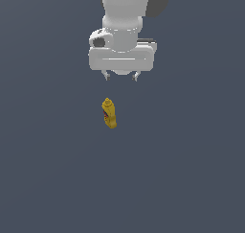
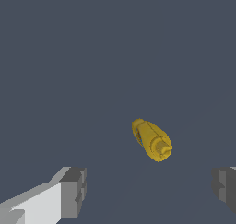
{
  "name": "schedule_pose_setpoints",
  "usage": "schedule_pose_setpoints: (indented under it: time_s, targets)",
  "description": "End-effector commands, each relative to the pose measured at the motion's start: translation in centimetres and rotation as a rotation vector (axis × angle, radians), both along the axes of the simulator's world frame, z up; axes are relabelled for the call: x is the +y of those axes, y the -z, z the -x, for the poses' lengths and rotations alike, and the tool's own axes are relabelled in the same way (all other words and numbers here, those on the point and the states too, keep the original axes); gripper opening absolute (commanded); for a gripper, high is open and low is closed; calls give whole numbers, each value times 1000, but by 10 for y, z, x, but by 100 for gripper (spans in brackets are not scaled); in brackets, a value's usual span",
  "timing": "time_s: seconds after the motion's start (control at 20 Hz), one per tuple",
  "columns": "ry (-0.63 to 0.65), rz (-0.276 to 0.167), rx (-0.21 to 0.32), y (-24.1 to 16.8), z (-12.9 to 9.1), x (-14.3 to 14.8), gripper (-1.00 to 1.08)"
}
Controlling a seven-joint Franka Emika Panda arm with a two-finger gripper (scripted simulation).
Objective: Pick up the object and move it to a goal position.
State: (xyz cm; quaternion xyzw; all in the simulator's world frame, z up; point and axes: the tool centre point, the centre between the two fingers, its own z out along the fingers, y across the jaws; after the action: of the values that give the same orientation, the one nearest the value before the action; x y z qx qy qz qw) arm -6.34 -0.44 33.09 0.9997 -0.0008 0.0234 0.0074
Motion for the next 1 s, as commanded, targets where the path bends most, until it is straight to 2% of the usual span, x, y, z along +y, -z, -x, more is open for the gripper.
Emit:
schedule_pose_setpoints:
  time_s: [0.0, 0.45, 0.95]
  targets:
    - [0, 0, 0, 0, 0, 0, 100]
    - [-3, 3, -20, -5, 0, -15, 100]
    - [-28, 3, -16, 2, 1, -18, 100]
